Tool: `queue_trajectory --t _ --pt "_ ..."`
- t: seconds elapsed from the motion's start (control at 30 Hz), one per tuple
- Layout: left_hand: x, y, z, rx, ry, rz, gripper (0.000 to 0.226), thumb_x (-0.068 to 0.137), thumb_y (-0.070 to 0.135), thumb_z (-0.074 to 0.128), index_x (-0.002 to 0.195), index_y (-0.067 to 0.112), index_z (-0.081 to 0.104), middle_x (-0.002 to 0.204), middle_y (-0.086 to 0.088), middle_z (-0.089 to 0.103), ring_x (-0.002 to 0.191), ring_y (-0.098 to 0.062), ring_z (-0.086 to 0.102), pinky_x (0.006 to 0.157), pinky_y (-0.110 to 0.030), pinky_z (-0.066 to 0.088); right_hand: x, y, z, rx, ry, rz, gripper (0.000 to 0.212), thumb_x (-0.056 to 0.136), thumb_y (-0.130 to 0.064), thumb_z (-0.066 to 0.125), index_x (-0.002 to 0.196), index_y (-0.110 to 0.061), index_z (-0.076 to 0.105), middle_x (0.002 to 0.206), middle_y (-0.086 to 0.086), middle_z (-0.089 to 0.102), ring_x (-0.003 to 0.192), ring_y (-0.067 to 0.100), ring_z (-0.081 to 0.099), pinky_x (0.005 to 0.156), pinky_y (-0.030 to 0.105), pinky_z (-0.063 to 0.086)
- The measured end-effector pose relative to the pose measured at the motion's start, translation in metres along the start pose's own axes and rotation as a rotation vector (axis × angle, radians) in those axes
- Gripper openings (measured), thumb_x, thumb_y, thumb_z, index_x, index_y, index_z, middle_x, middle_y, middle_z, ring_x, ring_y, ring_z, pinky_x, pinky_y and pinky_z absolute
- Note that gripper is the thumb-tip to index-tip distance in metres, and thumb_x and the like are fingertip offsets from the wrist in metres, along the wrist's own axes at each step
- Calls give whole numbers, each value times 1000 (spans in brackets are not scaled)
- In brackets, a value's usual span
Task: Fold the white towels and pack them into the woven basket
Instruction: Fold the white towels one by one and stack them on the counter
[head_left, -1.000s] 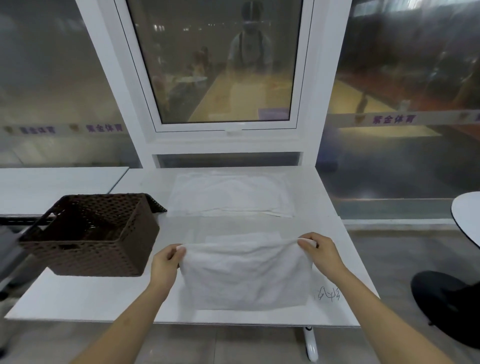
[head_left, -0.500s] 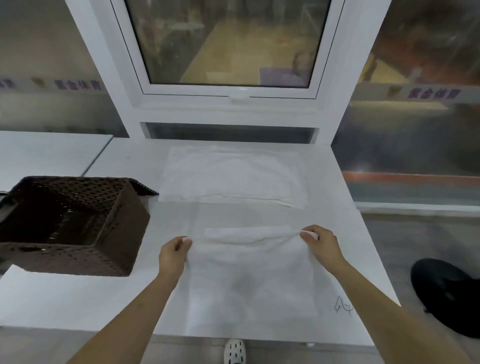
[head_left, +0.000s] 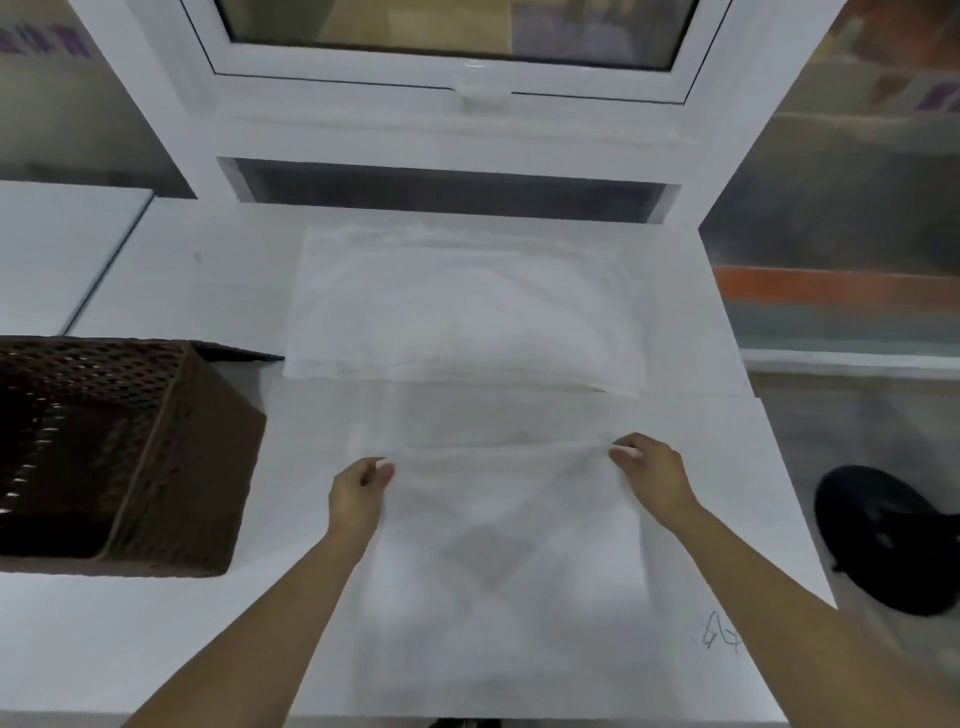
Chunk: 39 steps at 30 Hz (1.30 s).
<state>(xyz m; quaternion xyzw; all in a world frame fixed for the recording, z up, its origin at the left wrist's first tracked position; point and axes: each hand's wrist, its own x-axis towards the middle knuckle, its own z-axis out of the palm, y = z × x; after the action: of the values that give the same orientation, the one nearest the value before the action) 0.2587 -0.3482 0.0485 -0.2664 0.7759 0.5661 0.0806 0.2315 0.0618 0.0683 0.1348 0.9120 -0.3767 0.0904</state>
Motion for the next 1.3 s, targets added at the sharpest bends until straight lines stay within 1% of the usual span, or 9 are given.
queue_trajectory --t 0.2,0.43,0.57,0.7,0.77,0.87,0.97,1.1,1.3 --pt "38 -11 14 41 -9 -22 35 97 21 66 64 25 57 55 14 49 65 -18 47 66 -30 39 34 16 22 -114 14 -24 9 98 -31 66 94 -24 71 92 -8 71 89 15 66 80 34 52" --pt "59 -23 14 -8 10 -61 17 95 14 68 85 26 75 82 -3 75 82 -23 70 82 -43 58 48 28 54 -290 123 -116 12 96 -17 66 107 -18 71 108 4 68 99 28 64 83 42 53" --pt "46 -25 5 99 -2 43 10 97 15 66 99 22 73 92 5 73 85 -12 66 87 -33 53 28 30 62 -367 142 -225 22 91 -15 71 113 -17 70 119 6 68 103 32 64 83 45 55" --pt "5 -37 9 232 -88 159 16 97 9 65 112 11 72 106 3 69 91 -5 63 81 -4 44 -11 44 65 -407 102 -334 24 88 -13 74 111 -18 72 113 4 67 95 30 66 76 43 56" --pt "-16 -53 14 318 -140 221 17 97 10 66 113 13 72 110 5 68 94 -5 63 84 -5 43 -36 54 67 -429 81 -368 24 87 -14 75 110 -20 72 112 1 67 93 27 67 73 40 55" --pt "-48 -82 19 421 -205 298 16 97 15 67 112 18 72 112 8 67 103 -10 62 94 -22 47 -74 72 69 -452 29 -416 24 87 -16 75 110 -22 71 110 -1 66 91 23 66 73 38 55" --pt "-82 -117 23 554 -260 435 13 97 21 68 109 22 73 117 13 62 110 -5 54 96 -18 41 -113 96 72 -445 -59 -451 22 89 -19 74 111 -23 70 111 -5 64 93 19 65 78 36 55" --pt "-113 -155 22 707 -302 626 2 91 22 75 91 22 72 107 13 60 103 -7 51 87 -30 53 -155 129 71 -512 -235 -442 21 94 -33 67 114 -26 69 120 -8 62 110 18 63 87 29 46" --pt "-133 -185 5 907 -403 657 20 89 41 74 103 29 65 145 12 47 136 -9 40 99 -29 49 -182 147 59 -577 -427 -353 41 92 -48 65 129 -31 59 157 -17 34 140 8 40 104 29 44"
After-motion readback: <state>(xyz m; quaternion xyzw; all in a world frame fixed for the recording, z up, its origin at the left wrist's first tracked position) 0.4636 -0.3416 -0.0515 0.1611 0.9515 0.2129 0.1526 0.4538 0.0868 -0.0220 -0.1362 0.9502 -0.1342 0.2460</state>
